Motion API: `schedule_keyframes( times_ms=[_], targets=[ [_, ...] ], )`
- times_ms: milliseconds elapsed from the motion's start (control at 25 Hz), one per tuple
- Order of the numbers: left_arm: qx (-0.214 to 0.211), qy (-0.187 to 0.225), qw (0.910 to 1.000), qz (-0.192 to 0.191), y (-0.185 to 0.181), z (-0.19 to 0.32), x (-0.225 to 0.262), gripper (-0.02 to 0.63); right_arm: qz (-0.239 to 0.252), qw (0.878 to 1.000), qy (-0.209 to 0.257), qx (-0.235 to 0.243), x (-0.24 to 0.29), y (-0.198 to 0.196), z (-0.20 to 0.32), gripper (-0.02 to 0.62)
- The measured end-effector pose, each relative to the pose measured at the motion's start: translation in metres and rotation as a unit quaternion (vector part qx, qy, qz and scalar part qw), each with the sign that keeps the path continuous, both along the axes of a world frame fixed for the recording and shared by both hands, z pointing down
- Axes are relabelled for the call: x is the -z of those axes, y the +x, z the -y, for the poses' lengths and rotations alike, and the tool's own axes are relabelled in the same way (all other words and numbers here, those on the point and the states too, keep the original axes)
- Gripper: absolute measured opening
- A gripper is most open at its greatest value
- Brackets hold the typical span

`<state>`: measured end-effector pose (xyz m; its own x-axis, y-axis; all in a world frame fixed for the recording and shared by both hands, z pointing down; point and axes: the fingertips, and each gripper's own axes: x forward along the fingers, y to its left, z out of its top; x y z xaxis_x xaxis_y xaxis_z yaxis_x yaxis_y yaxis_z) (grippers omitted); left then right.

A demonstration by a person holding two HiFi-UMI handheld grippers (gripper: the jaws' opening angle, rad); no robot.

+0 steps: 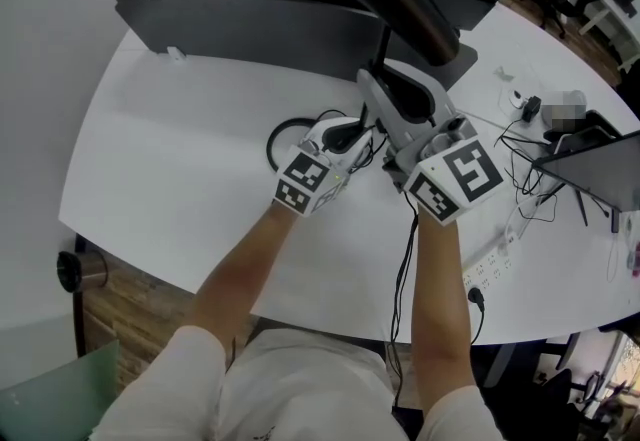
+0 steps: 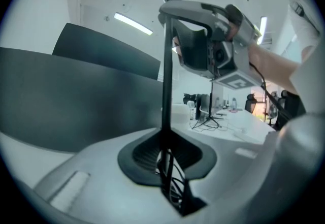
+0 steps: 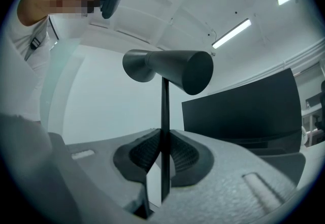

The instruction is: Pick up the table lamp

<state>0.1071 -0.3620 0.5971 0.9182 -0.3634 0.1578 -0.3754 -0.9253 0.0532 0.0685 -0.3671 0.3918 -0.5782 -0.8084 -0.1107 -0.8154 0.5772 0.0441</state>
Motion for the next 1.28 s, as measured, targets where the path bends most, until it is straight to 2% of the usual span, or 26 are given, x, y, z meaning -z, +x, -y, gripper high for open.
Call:
schedule_keyframes(
  times_ms=[840, 1280],
  targets=[
    [0.007, -0.009, 0.9999, 0.007, 0.003, -0.008, 0.01, 0.048, 0.006, 1.0, -0.005, 0.02, 0.009, 0.001, -0.006, 0.043],
    [0.002, -0.011, 0.9999, 0.001, 0.007, -0.024, 0.038, 0.048, 0.016, 1.0, 0.0, 0.022, 0.037, 0.005, -0.019, 0.043]
  ],
)
